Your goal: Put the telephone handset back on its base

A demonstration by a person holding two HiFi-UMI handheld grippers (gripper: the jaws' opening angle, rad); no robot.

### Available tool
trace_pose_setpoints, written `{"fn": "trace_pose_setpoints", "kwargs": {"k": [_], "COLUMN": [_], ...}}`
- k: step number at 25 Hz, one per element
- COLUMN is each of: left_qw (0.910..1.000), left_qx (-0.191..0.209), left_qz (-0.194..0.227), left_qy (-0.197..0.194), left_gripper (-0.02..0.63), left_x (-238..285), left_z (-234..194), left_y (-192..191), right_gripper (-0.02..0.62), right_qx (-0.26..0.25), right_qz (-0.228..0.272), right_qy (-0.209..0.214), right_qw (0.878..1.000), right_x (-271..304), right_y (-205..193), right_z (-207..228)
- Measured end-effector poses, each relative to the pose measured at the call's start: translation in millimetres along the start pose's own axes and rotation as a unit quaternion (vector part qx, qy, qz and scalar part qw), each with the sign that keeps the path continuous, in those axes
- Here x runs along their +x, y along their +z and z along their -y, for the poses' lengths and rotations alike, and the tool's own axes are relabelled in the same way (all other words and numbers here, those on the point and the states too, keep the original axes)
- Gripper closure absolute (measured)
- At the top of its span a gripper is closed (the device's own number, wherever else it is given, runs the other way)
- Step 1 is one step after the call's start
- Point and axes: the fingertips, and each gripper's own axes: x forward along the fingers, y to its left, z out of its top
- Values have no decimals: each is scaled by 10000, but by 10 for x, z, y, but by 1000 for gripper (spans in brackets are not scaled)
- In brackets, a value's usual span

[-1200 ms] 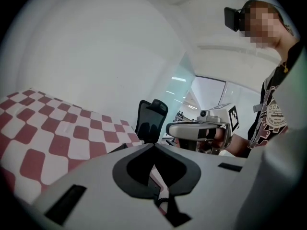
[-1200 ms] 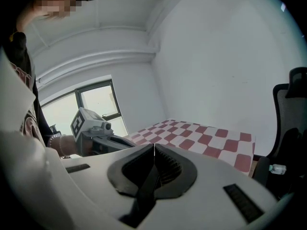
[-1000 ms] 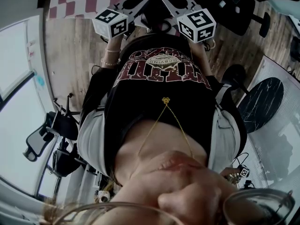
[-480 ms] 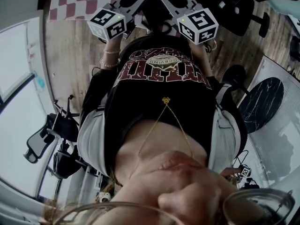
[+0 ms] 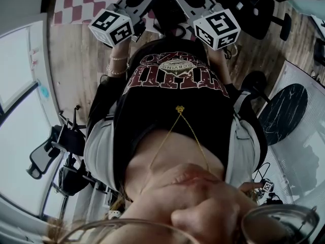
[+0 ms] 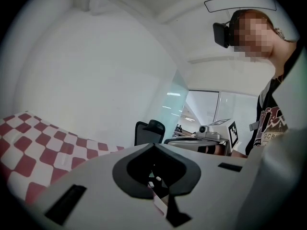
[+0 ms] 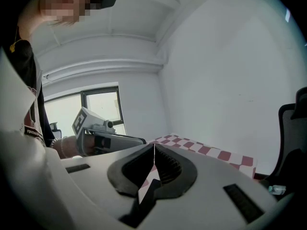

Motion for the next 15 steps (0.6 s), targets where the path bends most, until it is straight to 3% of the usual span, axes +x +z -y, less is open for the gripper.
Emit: {"fn": "trace_pose_setpoints", "kwargs": {"k": [15], "left_qw": [9999], "left_qx": [-55], "left_qz": [96], "left_qy": [6], "left_gripper": [595], "left_x": [-13], "left_z": [14], "left_y": [43], "right_gripper": [574], "right_qx": [-43], "right_qz": [18], "right_qy": [3], "right_qw": [10000], "right_x": [30], "right_y": [35], "right_z": [1]}}
